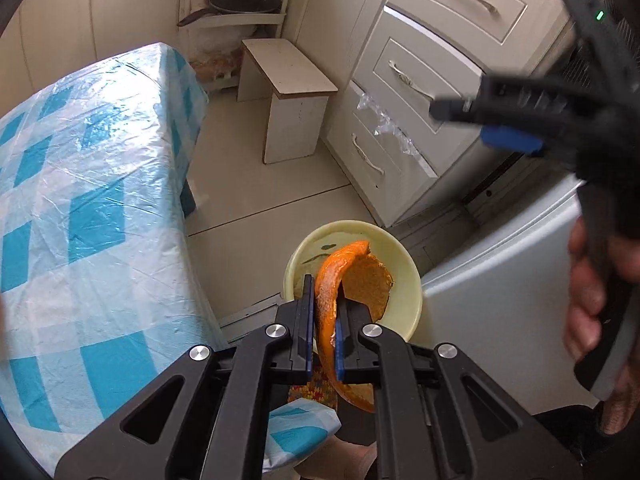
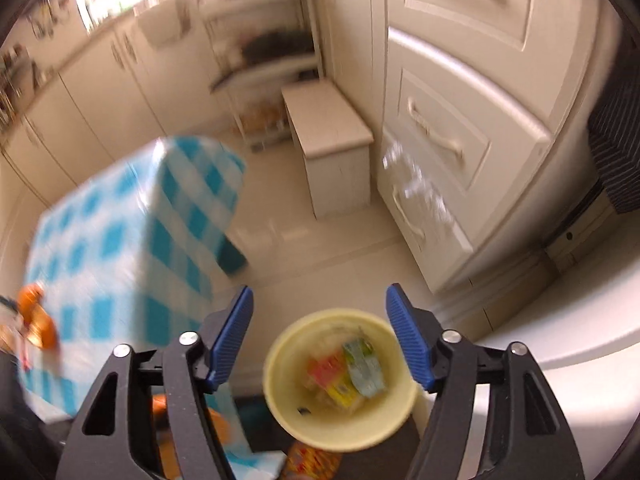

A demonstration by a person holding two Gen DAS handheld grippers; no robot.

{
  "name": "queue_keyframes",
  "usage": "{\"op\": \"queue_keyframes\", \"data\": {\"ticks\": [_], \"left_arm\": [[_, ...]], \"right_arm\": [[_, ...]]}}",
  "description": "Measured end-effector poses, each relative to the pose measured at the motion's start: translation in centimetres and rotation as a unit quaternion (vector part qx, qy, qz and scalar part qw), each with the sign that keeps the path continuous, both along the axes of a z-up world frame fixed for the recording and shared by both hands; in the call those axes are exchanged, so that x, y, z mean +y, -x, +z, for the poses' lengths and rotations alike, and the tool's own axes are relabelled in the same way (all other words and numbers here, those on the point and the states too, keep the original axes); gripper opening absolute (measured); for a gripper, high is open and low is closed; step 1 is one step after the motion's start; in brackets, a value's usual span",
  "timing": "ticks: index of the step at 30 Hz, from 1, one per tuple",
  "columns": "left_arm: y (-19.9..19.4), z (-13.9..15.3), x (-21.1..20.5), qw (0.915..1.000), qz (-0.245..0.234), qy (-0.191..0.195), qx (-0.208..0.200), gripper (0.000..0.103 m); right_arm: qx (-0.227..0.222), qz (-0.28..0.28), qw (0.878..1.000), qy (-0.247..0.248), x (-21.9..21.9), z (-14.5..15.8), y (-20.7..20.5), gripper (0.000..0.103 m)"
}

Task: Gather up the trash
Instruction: 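Drop the carton into the yellow bucket while the left tool drops the peel there, then move both open tools back to the table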

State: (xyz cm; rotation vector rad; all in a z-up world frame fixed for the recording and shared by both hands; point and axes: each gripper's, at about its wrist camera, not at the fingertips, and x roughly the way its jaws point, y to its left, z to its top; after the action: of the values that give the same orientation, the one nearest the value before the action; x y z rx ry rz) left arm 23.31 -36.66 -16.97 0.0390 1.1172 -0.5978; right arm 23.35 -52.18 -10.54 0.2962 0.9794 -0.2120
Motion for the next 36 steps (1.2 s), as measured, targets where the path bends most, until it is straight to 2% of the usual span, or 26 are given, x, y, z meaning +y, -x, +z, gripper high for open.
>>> {"op": "queue_keyframes", "data": {"ticks": [3, 6, 9, 10, 14, 17, 22, 28, 32, 34, 36], "left_arm": [[-0.1, -1.4, -2.5, 0.9998, -0.004, -0.015, 0.013, 0.008], [-0.7, -3.2, -5.2, 0.9987, -0.003, -0.035, 0.036, 0.008], [-1.6, -5.4, -7.8, 0.9950, -0.014, -0.047, 0.086, 0.033], [-1.7, -5.6, -8.0, 0.9947, -0.011, -0.049, 0.089, 0.045], [-1.7, -4.7, -7.2, 0.9961, -0.005, -0.029, 0.083, 0.057], [-2.0, -3.2, -5.0, 0.9972, 0.011, -0.010, 0.074, 0.058], [-2.1, 0.4, 1.3, 0.9985, 0.047, 0.001, 0.028, 0.063], [-1.3, 4.8, 12.3, 0.9935, 0.095, -0.044, -0.045, 0.070], [-1.2, 7.4, 21.5, 0.9800, 0.157, -0.081, -0.092, 0.072], [-1.4, 8.5, 26.6, 0.9684, 0.200, -0.098, -0.111, 0.072], [-1.7, 9.0, 32.0, 0.9563, 0.248, -0.107, -0.113, 0.073]], "right_arm": [[-0.060, -0.003, 0.998, -0.017, -0.1, 2.8, 0.3, 0.071], [-0.091, -0.013, 0.995, -0.035, -0.5, 4.2, 0.5, 0.074], [-0.099, -0.013, 0.994, -0.055, -0.8, 4.4, -0.1, 0.074], [-0.098, -0.014, 0.994, -0.054, -0.4, 4.6, -0.1, 0.074], [-0.103, -0.009, 0.993, -0.055, 0.4, 5.1, -0.6, 0.074], [-0.108, -0.011, 0.993, -0.054, 1.0, 5.5, -0.8, 0.074], [-0.113, -0.004, 0.992, -0.048, 2.6, 5.9, -1.5, 0.076], [-0.108, 0.045, 0.993, -0.029, 6.9, 6.1, -2.8, 0.078], [-0.100, 0.093, 0.991, -0.004, 10.8, 5.8, -3.7, 0.079], [-0.094, 0.116, 0.989, 0.005, 12.7, 5.5, -4.2, 0.079], [-0.086, 0.135, 0.987, 0.011, 14.6, 4.9, -4.7, 0.079]]}}
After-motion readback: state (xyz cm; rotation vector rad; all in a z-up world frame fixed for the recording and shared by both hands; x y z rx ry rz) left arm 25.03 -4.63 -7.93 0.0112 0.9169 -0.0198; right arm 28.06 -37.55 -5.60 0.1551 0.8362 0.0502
